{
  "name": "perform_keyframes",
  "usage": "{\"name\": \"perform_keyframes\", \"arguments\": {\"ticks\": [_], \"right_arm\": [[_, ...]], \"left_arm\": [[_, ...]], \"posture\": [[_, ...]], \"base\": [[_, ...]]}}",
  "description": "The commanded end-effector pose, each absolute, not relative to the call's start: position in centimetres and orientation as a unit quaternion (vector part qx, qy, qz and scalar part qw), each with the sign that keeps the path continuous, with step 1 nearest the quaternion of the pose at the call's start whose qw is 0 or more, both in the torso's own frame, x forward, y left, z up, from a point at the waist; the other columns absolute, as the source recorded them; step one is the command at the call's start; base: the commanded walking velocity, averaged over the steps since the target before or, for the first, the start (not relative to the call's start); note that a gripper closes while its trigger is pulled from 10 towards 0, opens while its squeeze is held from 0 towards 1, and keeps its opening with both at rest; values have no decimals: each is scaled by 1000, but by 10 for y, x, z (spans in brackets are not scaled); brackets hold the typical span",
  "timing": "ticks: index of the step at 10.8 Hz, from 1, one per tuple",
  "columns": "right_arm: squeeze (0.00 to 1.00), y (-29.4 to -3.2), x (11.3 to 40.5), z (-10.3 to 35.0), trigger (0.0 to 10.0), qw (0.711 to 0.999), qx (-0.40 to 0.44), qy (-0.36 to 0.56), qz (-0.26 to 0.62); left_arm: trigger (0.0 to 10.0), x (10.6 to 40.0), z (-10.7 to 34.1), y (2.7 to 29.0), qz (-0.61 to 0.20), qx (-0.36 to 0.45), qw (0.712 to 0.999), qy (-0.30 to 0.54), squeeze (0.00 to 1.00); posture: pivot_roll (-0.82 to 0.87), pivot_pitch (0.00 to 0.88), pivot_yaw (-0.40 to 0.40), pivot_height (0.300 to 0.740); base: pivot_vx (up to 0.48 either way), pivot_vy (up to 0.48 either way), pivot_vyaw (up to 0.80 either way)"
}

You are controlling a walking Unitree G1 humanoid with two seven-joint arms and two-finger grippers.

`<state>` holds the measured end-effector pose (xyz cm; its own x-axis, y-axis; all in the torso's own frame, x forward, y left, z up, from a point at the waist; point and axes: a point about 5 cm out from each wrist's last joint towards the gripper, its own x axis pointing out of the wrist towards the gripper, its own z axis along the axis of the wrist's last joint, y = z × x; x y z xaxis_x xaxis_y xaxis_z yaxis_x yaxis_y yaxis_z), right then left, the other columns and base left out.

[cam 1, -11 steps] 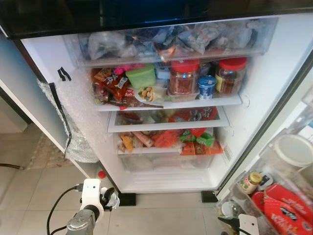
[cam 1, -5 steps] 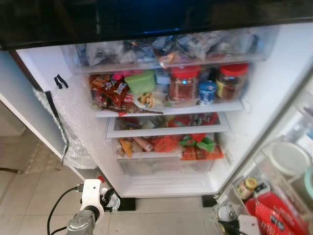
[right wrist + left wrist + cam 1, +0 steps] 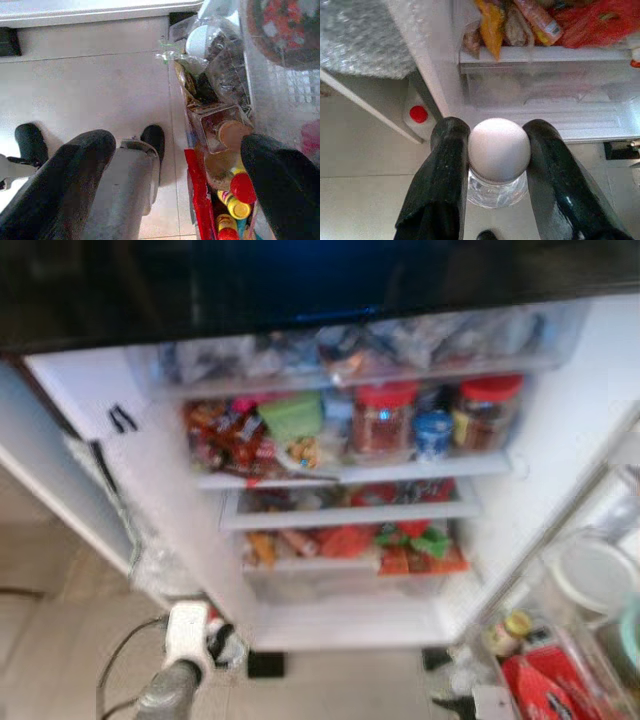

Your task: Restocking fridge

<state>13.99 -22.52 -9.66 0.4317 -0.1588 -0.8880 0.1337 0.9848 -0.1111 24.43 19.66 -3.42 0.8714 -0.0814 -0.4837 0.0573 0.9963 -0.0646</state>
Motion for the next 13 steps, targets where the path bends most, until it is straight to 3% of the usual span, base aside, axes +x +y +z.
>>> {"name": "perform_keyframes", "arguments": {"ticks": [1, 13], "right_arm": [[0, -239, 150, -89, 10000, 856, -32, 507, -95], [0, -237, 153, -89, 10000, 859, -29, 505, -73]], "left_arm": [[10000, 237, -39, 205, -28, -18, 964, 266, 0], [10000, 238, -38, 204, -40, -23, 963, 267, 0]], "posture": [[-107, 55, 78, 740], [-101, 68, 80, 740]], "base": [[274, 0, 0], [274, 0, 0]]}}
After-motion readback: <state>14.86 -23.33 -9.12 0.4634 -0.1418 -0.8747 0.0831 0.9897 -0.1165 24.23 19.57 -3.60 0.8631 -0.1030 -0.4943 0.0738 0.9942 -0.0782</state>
